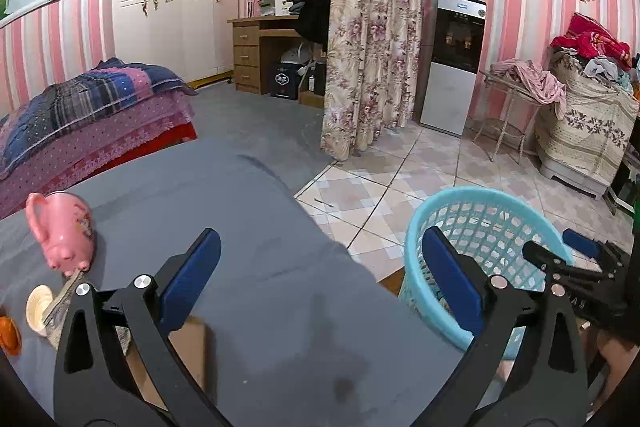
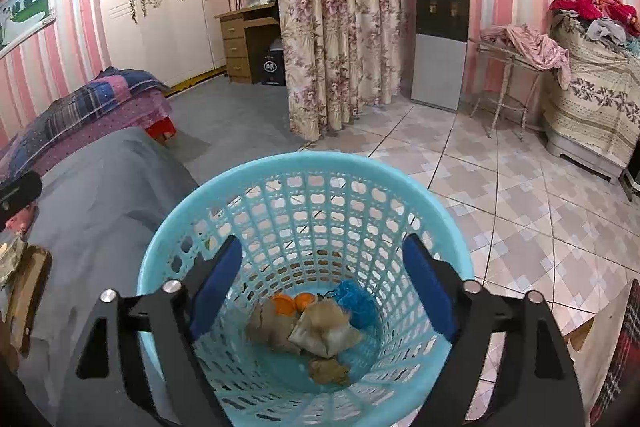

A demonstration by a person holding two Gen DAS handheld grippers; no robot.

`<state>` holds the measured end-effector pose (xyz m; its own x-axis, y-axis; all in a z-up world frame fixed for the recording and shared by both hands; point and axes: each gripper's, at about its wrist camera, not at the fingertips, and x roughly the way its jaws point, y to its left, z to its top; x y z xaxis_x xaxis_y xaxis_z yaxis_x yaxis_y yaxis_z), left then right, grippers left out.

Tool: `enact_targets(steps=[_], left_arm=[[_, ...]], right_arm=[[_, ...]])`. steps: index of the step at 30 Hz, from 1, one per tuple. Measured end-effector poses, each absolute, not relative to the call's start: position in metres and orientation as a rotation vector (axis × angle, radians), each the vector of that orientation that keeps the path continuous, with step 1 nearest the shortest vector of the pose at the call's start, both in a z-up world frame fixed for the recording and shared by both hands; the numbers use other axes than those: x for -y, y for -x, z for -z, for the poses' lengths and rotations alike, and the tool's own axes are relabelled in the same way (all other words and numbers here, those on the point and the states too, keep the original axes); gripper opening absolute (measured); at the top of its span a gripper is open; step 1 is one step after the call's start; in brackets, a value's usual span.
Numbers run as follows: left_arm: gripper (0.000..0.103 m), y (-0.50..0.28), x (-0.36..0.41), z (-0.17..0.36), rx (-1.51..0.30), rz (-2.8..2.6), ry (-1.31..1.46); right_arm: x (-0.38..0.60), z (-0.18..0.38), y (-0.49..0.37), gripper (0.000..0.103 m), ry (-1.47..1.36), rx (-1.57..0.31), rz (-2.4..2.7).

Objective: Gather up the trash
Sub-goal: 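Carry the tube and brown paper over the basket and release both, then return both tools to the table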

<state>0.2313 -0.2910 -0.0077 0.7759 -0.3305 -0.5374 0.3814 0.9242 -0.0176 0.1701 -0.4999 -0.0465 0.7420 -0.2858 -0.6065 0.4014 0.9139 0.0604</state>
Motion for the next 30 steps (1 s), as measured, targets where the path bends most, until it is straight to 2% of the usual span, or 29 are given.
enact_targets(steps=[1,6,20,30], left_arm=[[0.097,-0.230,0.289,0.008,-0.560,0.381,-0.098],[0.097,-0.222,0.273,0.003,-0.556,0.363,-0.099],[0.097,-0.201,0.189,-0.008,-0.541,0.231,-0.070],[0.097,-0.185,0.106,0.005,-0.592,0.101,-0.043]], right_arm=[[0.500,0.045,-0.169,0.089,-0.194,-0.626,0.382],[0.498,0.038,-0.167,0.091,-0.203,-0.611,0.389],[0.467,0.020,-0.163,0.092,-0.122,-0.567,0.343],[0.413,0.023,-0.169,0.092,-0.055,-0.581,0.243]])
